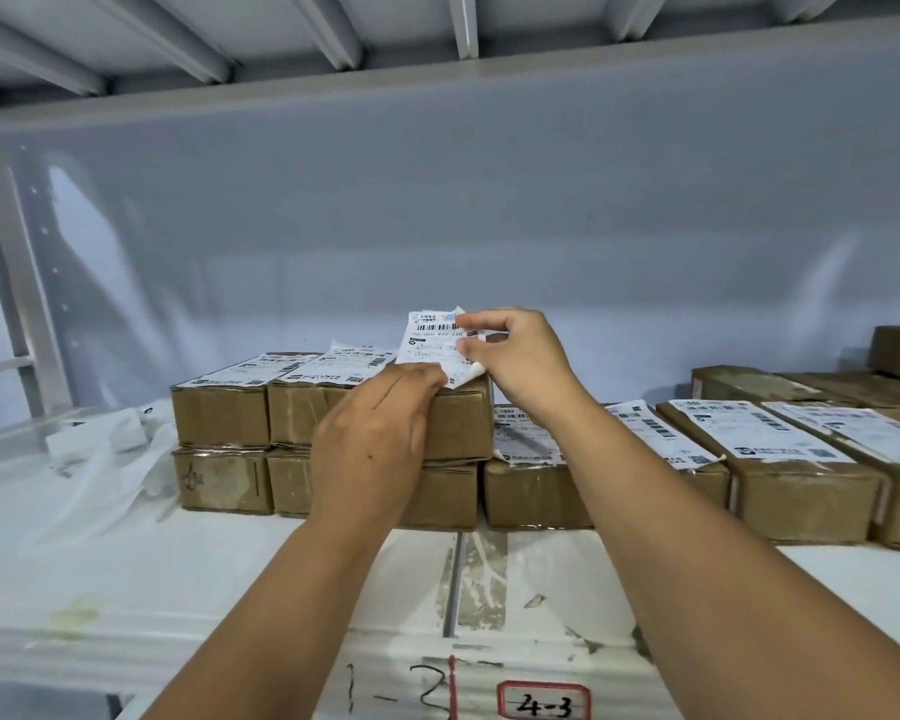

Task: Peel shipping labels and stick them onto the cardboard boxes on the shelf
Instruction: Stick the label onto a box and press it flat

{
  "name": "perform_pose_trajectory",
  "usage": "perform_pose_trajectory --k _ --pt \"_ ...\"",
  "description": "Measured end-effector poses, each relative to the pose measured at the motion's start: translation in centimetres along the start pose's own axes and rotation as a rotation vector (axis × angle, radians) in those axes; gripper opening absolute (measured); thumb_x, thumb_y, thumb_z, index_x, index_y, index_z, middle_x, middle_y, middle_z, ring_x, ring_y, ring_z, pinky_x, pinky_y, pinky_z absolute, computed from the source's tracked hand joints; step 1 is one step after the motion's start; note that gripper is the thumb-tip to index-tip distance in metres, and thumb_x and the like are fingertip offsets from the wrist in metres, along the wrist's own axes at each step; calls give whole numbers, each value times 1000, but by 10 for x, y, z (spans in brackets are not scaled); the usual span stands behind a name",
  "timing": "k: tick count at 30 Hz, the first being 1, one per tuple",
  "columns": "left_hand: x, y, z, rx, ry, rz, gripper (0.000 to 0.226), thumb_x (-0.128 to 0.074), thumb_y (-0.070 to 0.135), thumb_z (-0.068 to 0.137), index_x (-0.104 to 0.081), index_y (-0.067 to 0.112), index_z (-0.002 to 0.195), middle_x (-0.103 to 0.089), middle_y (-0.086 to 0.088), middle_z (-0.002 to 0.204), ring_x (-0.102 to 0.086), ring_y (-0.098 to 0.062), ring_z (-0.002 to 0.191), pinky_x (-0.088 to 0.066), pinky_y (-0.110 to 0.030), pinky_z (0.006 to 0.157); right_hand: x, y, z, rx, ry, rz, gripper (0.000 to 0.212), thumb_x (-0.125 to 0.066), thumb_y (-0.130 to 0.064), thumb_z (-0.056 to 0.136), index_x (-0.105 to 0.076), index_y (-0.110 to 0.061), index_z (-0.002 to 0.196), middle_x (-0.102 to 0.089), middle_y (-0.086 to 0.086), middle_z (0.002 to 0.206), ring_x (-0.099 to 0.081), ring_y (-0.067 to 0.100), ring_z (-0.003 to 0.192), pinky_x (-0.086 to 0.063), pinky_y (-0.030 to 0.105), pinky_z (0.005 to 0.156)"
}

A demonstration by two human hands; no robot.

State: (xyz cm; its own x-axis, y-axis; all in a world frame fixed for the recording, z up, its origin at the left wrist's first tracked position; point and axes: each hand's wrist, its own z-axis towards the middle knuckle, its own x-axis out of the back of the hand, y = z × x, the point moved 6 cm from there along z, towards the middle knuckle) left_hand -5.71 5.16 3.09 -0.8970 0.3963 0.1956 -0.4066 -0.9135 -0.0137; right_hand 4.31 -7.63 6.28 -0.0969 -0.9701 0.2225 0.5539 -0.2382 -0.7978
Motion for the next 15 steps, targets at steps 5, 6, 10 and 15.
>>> perform_pose_trajectory --k 5,6,10,15 --pt "0 -1 3 71 -38 -52 28 -43 25 91 -70 15 93 -70 2 88 -51 -10 86 -37 -21 71 1 2 0 -17 -25 -15 28 -71 -12 81 -71 -22 107 -60 -3 118 -61 13 98 -50 36 95" --pt "0 -1 3 78 -43 -63 29 -43 25 91 -69 14 93 -69 2 88 -51 -10 86 -36 -20 71 0 1 -1 -9 -33 -15 29 -72 -12 80 -71 -22 107 -59 -5 119 -60 13 98 -49 36 96" --pt "1 -3 2 90 -45 -95 28 -43 23 92 -68 11 95 -68 -1 89 -52 -11 86 -37 -18 75 0 -1 -1 20 -24 21 31 -73 -15 78 -70 -24 107 -58 -5 121 -58 10 93 -49 36 96" --pt "2 -2 1 70 -34 -109 29 -45 23 93 -70 10 99 -67 -3 94 -55 -11 88 -40 -19 79 -2 -2 -2 67 -57 -60 38 -73 -16 80 -66 -20 117 -54 -6 115 -47 2 74 -42 21 82"
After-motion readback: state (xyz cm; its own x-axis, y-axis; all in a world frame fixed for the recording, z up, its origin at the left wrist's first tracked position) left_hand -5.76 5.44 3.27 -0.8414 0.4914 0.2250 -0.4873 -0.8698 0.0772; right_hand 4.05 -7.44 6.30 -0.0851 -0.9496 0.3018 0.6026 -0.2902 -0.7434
